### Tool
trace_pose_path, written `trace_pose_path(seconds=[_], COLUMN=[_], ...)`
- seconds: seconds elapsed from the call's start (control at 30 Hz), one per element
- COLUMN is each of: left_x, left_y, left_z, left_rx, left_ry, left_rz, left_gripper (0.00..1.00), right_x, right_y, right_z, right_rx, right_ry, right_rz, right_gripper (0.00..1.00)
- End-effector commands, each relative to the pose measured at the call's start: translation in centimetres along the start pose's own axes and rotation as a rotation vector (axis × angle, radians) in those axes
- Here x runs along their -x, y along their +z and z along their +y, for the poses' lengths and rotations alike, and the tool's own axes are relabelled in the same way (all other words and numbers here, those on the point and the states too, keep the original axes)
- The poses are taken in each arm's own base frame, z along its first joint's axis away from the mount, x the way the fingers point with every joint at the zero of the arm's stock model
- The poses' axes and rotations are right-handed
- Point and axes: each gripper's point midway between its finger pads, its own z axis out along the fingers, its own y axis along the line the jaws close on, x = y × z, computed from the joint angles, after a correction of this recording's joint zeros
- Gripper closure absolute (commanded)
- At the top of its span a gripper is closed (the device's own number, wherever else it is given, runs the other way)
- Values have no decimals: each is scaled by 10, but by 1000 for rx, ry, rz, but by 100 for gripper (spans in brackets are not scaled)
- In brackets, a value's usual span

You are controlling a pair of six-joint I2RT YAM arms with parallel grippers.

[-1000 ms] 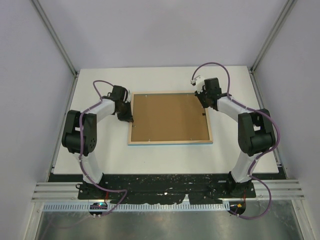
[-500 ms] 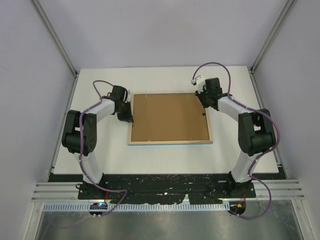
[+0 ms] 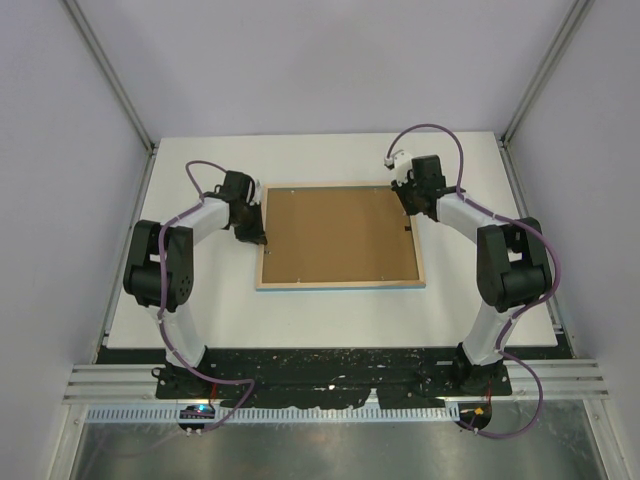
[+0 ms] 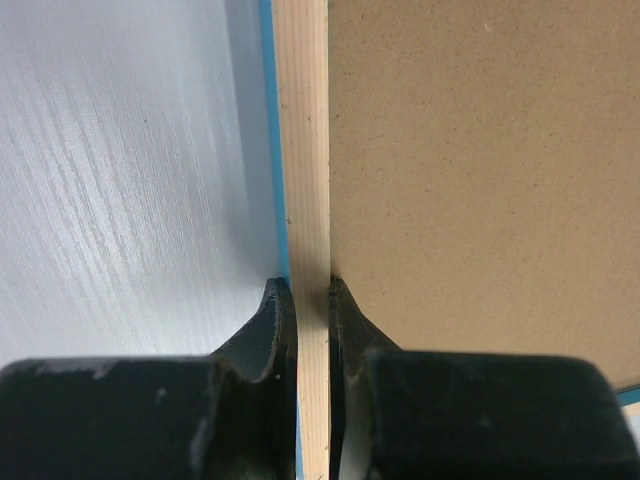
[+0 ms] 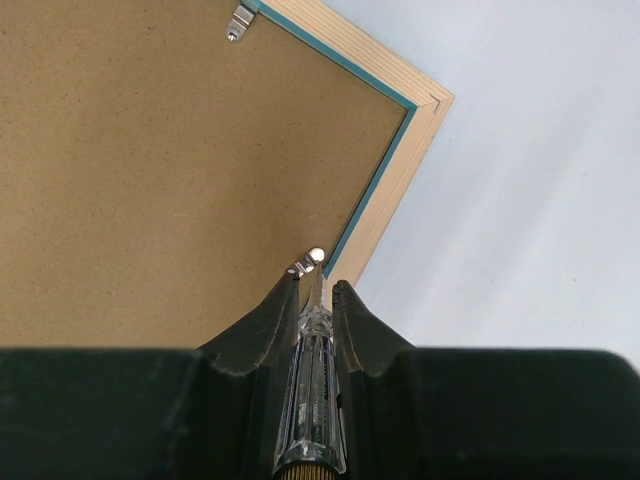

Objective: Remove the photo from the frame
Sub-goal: Release the photo frame item from the photo frame.

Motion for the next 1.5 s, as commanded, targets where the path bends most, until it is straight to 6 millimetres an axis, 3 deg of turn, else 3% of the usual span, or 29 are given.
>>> trace_pose_path(seconds=[0.0, 0.27, 0.47, 0.73, 0.87, 0.9, 1.0, 1.2, 1.47], left_x=[10, 10, 9, 10, 9, 10, 10, 10, 10], left_y=[-2, -1, -1, -1, 0, -1, 0, 0, 1], left_z=[-9, -9, -9, -9, -9, -9, -9, -9, -9], left_rx=[-51, -52, -51, -51, -50, -52, -50, -48, -48], left_ry=[25, 25, 26, 26, 27, 26, 25, 25, 24], left_rz=[-18, -15, -12, -12, -8, -10, -6, -1, 3], left_gripper=[100, 100, 100, 100, 100, 100, 100, 100, 100], right_x=[-4, -4, 2, 50, 77, 75, 102, 129, 138], right_y=[7, 7, 0, -27, -30, -25, -25, 0, 31], right_z=[21, 22, -8, -24, -17, -14, -11, 3, 40], right_rx=[84, 93, -57, -88, -6, 10, 44, 99, 186], right_ry=[28, 37, 10, -32, -25, -19, -12, -31, -52], right_rz=[-13, -16, -2, -124, -169, -155, -207, -227, -196], right_gripper=[92, 92, 92, 92, 92, 92, 92, 92, 92])
